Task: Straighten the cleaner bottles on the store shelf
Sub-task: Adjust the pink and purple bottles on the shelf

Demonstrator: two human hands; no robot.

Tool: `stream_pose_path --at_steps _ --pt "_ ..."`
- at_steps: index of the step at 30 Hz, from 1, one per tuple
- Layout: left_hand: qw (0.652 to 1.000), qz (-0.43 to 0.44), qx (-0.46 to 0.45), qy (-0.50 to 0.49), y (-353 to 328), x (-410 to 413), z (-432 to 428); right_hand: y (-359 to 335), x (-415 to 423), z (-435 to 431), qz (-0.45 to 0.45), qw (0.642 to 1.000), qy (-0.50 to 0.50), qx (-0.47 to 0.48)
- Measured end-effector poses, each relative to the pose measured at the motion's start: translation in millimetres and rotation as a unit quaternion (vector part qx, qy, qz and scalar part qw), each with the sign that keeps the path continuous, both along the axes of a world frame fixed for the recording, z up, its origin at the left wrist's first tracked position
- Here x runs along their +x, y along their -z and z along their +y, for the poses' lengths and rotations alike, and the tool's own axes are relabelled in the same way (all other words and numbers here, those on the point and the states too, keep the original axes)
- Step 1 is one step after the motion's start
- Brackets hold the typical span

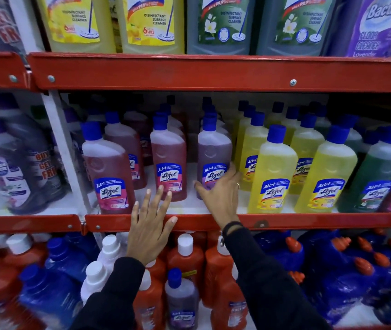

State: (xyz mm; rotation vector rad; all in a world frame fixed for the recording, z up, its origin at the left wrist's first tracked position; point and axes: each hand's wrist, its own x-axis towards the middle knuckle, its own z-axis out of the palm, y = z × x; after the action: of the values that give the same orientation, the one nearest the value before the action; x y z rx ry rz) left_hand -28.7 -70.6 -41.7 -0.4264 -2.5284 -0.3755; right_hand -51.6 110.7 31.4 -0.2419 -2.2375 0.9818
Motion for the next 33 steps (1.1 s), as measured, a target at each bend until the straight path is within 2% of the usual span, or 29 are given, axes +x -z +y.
stream_pose_path --at_steps 3,7,27,31,33 --pt "1.0 0.003 -0.01 -0.003 1.1 -1.4 -0.6 -5.3 -18.6 -0.7 -0.052 0.998 0.027 -0.001" --pt "1.0 0.01 -0.012 -0.001 3.3 -3.4 -1.6 -9.0 -25.3 0.6 -0.078 0.996 0.05 0.004" --pt "1.0 -0.007 0.009 0.008 3.9 4.3 -6.9 -4.8 46.7 2.2 -0.085 0.991 0.068 0.075" --pt "1.0 -0.009 -0.011 0.006 7.6 12.2 -19.6 4.3 56.8 -3.5 -0.046 0.996 0.065 0.032" --pt "1.0 -0.008 -0.004 0.012 13.3 17.3 -24.9 13.6 69.3 -13.1 0.041 0.996 0.075 0.002"
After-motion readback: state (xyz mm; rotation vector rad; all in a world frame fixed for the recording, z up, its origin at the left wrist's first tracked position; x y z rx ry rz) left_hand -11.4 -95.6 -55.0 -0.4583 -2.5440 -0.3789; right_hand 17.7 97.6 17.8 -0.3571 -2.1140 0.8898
